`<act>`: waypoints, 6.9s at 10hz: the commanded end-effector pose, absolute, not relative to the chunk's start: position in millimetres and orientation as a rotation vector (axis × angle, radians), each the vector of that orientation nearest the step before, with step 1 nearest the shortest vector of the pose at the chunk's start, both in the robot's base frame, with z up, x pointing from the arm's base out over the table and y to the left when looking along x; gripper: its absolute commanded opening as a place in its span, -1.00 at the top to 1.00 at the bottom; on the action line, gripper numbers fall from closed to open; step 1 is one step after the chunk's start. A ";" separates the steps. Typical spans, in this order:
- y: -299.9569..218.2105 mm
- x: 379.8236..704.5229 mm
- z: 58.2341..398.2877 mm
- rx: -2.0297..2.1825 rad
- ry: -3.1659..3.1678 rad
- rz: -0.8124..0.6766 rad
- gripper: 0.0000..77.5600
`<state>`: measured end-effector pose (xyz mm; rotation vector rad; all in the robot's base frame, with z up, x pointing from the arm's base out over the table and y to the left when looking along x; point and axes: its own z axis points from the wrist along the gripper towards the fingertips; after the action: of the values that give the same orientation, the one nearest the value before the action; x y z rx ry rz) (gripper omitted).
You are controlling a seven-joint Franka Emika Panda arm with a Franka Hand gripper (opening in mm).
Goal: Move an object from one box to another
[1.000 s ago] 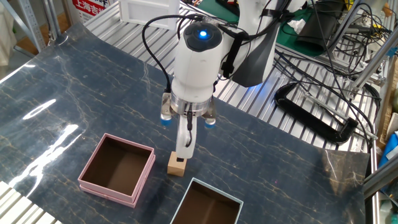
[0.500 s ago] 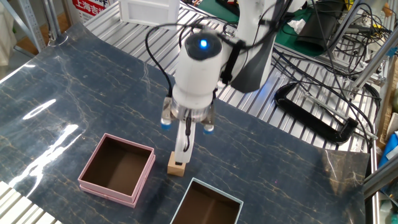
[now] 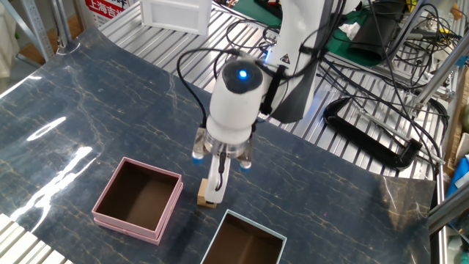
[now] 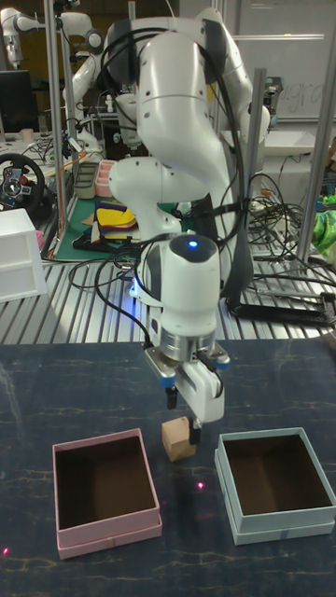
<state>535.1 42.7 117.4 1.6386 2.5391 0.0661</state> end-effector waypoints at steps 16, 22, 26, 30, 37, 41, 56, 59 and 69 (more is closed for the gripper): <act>39.1 538.4 88.9 1.636 2.530 0.039 0.96; 39.1 538.4 88.9 1.636 2.530 0.039 0.96; 31.4 536.6 128.3 1.572 2.596 0.041 0.96; 35.8 537.0 141.7 1.535 2.618 0.038 0.96; 71.5 557.8 193.4 1.556 2.646 0.059 0.96; 84.9 567.2 203.5 1.612 2.624 0.098 0.96; 96.3 581.7 204.9 1.228 2.847 0.067 0.96; 96.3 581.7 204.9 1.243 2.857 0.103 0.96; 155.6 613.2 163.7 1.473 2.732 0.116 0.96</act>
<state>606.0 147.0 170.1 1.4359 2.7581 0.1024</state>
